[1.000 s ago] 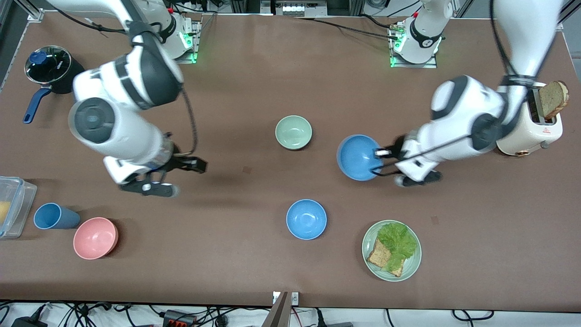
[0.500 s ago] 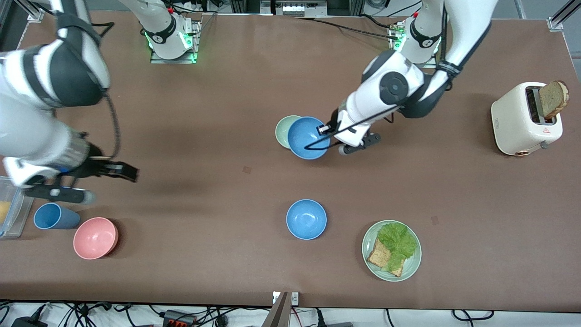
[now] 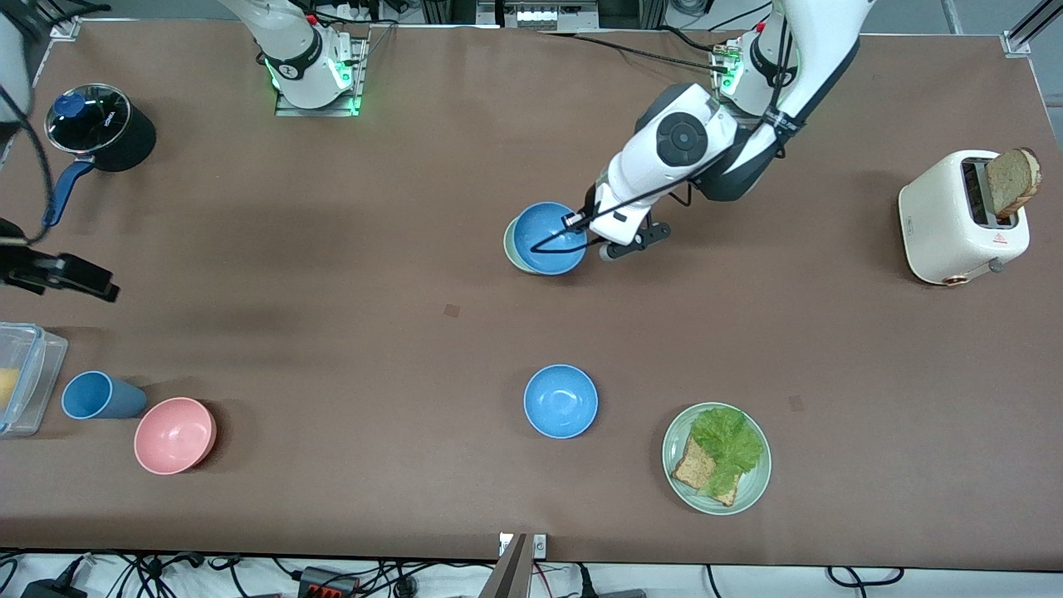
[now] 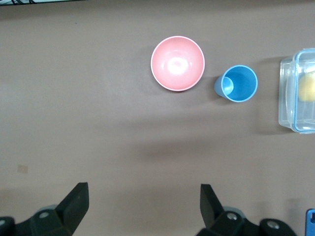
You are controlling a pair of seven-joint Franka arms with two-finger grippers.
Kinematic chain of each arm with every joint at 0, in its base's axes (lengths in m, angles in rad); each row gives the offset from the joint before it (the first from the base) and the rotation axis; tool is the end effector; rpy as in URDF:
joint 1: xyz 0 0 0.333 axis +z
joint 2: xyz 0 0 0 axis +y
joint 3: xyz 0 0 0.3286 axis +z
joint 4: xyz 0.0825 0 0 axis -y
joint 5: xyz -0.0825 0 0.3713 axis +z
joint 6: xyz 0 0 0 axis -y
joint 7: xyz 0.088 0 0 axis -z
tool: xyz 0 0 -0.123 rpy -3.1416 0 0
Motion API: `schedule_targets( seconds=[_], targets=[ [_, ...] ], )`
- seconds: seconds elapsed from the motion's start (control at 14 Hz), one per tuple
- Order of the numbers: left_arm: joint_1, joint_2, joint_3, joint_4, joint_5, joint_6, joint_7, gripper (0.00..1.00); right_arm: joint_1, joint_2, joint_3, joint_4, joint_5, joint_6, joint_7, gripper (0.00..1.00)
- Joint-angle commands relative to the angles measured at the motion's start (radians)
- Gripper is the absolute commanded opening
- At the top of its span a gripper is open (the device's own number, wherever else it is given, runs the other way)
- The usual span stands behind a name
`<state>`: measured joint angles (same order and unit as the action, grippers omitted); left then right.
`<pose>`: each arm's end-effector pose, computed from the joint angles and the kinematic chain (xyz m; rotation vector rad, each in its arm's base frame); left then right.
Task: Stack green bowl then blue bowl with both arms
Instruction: 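Lower the blue bowl into the green bowl and open the left gripper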
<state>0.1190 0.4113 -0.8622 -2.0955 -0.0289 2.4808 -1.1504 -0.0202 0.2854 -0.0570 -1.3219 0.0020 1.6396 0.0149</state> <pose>0.4437 -0.3852 0.3060 2.7627 0.6897 -0.2852 0.6361 -0.0436 0.5741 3.1230 -0.1401 0.0505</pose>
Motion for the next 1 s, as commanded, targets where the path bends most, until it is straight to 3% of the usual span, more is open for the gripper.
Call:
schedule_targets(
  seconds=[0.0,0.43,0.71,0.93],
  targets=[
    [-0.021,0.000,0.011,-0.015,0.043,0.041,-0.035,0.00,0.000,-0.052,-0.006,-0.034,0.013,-0.033,-0.065,1.00],
    [-0.065,0.055,0.046,-0.014,0.158,0.081,-0.103,0.00,0.002,-0.106,-0.010,-0.094,0.001,-0.035,-0.050,1.00],
    [-0.070,0.075,0.054,-0.014,0.173,0.089,-0.107,0.00,0.003,-0.244,-0.009,-0.327,-0.016,0.103,-0.052,1.00],
    [-0.087,0.080,0.054,-0.014,0.178,0.089,-0.114,0.00,0.006,-0.264,-0.001,-0.350,-0.019,0.095,-0.055,1.00]
  ],
)
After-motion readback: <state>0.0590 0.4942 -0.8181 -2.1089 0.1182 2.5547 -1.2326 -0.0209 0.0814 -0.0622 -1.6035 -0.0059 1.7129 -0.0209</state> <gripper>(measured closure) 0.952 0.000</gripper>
